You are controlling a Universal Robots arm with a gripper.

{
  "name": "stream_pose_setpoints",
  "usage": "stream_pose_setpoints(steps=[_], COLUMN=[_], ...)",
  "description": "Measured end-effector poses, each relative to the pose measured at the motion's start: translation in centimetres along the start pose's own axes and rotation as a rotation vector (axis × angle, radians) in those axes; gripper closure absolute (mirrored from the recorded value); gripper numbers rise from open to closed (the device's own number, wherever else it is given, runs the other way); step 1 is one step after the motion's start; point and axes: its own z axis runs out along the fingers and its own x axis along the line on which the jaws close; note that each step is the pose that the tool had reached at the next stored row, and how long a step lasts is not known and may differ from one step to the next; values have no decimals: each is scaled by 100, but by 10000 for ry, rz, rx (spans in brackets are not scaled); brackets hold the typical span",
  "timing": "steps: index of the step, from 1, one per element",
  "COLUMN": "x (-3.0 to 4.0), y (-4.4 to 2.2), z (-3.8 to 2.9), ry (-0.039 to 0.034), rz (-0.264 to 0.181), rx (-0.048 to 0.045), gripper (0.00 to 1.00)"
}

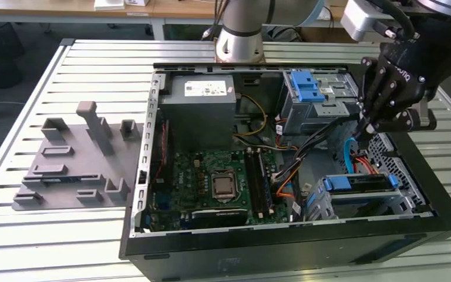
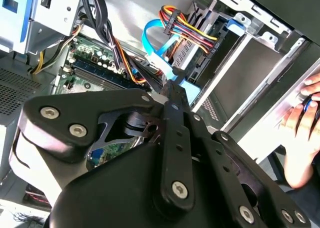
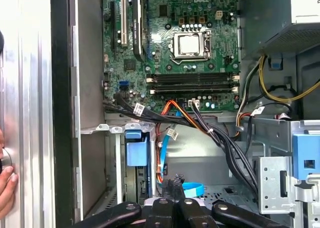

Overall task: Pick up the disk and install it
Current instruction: 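Insert the second disk wire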

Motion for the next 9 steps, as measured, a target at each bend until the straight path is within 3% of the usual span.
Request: stream_pose_setpoints(steps=[2,3,8,9], x=[-5,-9,-25,-29], y=[-1,-1,-2,-2], z=[9,11,20,21], ry=[2,4,2,2], rz=[-1,-1,-4,-5], rx=[0,0,0,0], gripper=[89,83,81,75])
